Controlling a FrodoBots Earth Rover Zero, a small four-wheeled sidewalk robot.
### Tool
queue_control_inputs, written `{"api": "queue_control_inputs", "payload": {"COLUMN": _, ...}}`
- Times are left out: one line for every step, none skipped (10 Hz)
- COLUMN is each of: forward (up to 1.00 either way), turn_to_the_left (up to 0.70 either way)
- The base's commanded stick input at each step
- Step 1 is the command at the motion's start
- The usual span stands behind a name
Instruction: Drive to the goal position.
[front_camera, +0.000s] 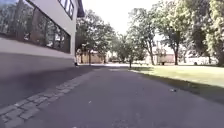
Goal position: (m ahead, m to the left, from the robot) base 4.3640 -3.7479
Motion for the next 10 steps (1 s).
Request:
{"api": "queue_control_inputs", "payload": {"forward": 0.85, "turn_to_the_left": 0.00}}
{"api": "queue_control_inputs", "payload": {"forward": 0.85, "turn_to_the_left": 0.00}}
{"api": "queue_control_inputs", "payload": {"forward": 0.85, "turn_to_the_left": 0.00}}
{"api": "queue_control_inputs", "payload": {"forward": 0.85, "turn_to_the_left": 0.00}}
{"api": "queue_control_inputs", "payload": {"forward": 0.85, "turn_to_the_left": 0.00}}
{"api": "queue_control_inputs", "payload": {"forward": 0.85, "turn_to_the_left": 0.00}}
{"api": "queue_control_inputs", "payload": {"forward": 0.85, "turn_to_the_left": 0.00}}
{"api": "queue_control_inputs", "payload": {"forward": 0.85, "turn_to_the_left": 0.00}}
{"api": "queue_control_inputs", "payload": {"forward": 0.85, "turn_to_the_left": 0.00}}
{"api": "queue_control_inputs", "payload": {"forward": 0.85, "turn_to_the_left": 0.00}}
